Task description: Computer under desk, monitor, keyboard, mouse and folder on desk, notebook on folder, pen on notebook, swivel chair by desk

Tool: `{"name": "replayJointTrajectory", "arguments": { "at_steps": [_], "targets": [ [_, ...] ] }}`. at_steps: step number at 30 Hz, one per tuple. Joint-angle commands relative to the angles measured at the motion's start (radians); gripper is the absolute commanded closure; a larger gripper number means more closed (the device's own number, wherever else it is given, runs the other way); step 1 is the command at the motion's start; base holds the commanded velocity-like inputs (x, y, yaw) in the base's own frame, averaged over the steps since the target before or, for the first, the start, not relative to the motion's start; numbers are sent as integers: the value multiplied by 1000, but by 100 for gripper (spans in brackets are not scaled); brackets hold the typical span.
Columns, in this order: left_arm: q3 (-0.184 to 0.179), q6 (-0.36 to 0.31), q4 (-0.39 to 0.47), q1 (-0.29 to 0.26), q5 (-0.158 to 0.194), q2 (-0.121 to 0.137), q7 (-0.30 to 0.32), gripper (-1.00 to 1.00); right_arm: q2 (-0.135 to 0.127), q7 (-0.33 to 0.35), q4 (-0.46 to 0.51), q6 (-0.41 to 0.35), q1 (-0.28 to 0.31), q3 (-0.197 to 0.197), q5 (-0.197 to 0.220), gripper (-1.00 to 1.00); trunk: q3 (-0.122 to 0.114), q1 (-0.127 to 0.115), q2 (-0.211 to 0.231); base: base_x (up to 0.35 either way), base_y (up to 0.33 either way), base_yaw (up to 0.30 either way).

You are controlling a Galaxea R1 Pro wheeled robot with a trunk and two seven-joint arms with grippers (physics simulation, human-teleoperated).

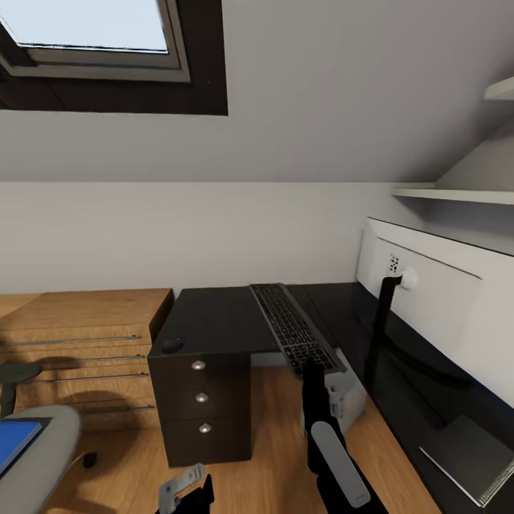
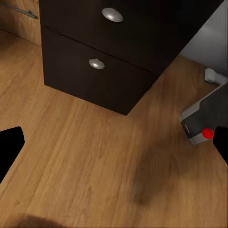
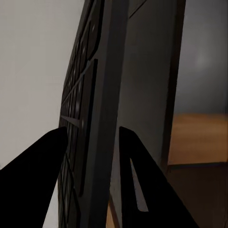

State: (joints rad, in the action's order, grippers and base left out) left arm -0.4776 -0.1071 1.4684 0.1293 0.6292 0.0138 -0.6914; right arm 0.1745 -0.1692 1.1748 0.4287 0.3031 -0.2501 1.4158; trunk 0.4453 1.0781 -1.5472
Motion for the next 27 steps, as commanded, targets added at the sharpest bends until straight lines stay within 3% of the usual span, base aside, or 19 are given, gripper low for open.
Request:
{"name": "replayJointTrajectory", "arguments": {
  "at_steps": [1,3,13,20,27],
  "targets": [
    [-1,-5,4,0,3,1,-6,-100,0,-2,2,6,1,-1,6,100,1,0,-1,277,0,0],
    [0,-5,6,0,3,2,-6,-100,0,33,6,5,1,-1,6,100,1,0,-1,313,-7,0],
    [-1,-6,3,0,3,2,-7,-100,0,52,14,4,1,-6,2,100,1,0,-1,324,-82,0],
    [-3,-6,4,0,3,2,-7,-100,0,147,4,2,0,-21,-4,100,1,0,-1,279,-102,0],
    [-2,-4,21,0,3,0,-11,-100,0,30,-36,21,2,-5,-8,100,1,0,-1,27,-13,0]
  ]
}}
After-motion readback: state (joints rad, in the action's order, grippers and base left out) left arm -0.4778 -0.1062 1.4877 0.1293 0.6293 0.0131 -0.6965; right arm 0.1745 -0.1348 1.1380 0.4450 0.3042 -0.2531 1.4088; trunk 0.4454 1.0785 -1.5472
